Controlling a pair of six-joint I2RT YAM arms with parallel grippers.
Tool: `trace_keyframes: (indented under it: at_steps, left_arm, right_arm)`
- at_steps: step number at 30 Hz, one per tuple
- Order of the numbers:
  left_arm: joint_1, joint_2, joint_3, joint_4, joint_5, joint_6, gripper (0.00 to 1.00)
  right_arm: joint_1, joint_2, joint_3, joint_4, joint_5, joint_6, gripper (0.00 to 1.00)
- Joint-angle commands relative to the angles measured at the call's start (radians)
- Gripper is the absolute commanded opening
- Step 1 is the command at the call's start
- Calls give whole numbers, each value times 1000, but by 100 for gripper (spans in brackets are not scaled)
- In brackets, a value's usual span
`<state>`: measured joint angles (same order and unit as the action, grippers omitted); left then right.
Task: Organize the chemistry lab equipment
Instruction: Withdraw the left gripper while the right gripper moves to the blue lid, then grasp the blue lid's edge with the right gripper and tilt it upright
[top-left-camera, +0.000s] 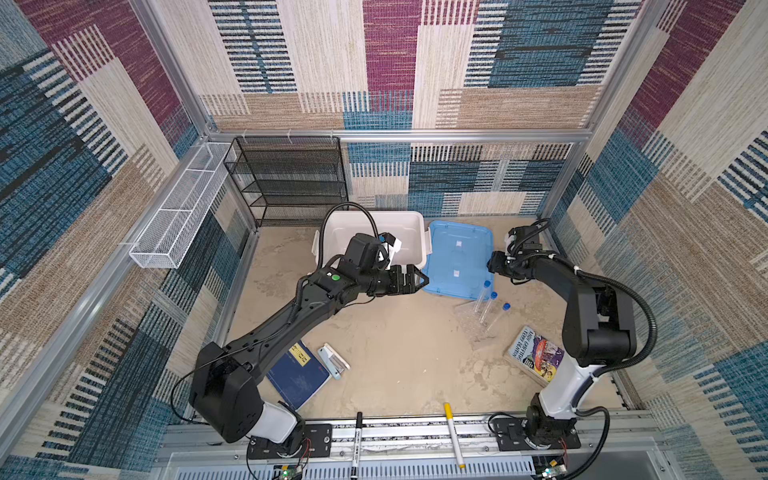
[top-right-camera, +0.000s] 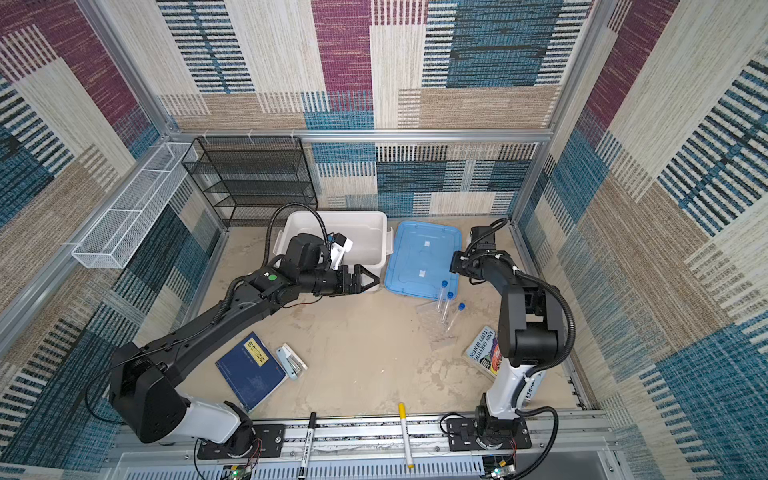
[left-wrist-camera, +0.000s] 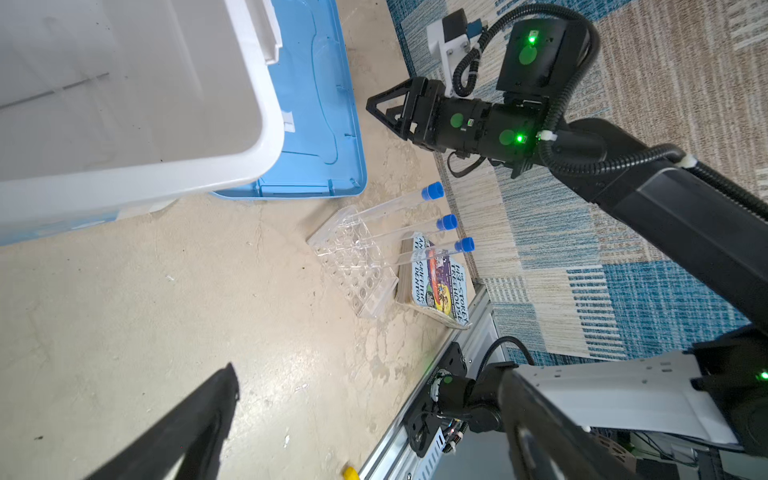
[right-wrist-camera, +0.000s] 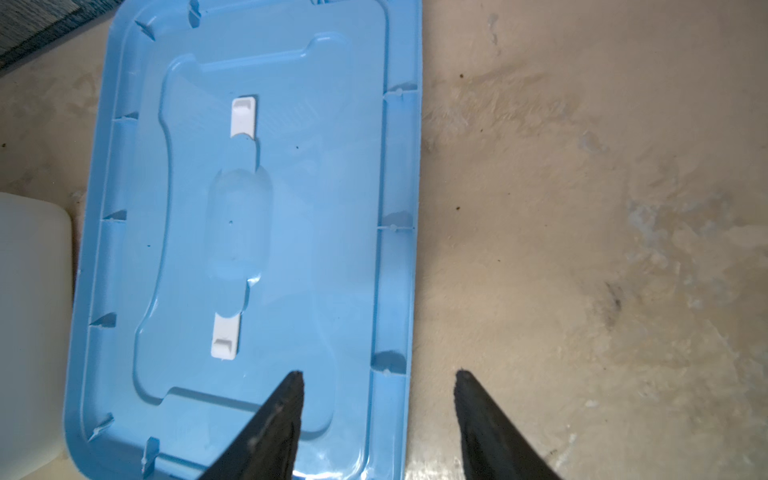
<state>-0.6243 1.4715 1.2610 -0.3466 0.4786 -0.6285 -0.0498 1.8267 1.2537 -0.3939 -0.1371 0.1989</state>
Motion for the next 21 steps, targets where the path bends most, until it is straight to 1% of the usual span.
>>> trace_keyframes:
  at_steps: [1, 2, 4, 9, 11, 14, 17, 21]
  left_arm:
    - [-4, -4, -6, 38, 12, -11, 100]
    - [-5, -6, -9, 36, 8, -11, 100]
    - [-4, -10, -13, 30, -2, -8, 100]
    - [-4, -16, -26, 41, -10, -16, 100]
    - [-5, -11, -30, 44, -8, -23, 100]
    - [-7, -8, -35, 52, -4, -32, 100]
    - [-8, -7, -40, 53, -10, -32, 100]
    - [-9, -4, -44, 55, -15, -35, 100]
  right_arm:
    - [-4, 34, 17, 16, 10, -18, 58]
    - [-4, 45, 19, 19, 17, -21, 57]
    - [-4, 65, 29, 19, 34, -28, 50]
    - [-4, 111, 59, 19, 50, -42, 40]
    - [-4, 131, 75, 15, 51, -43, 38]
    - [-4, 144, 76, 25, 38, -45, 37]
    - [-4, 163, 81, 20, 50, -56, 35]
    - [-4, 185, 81, 22, 43, -64, 27]
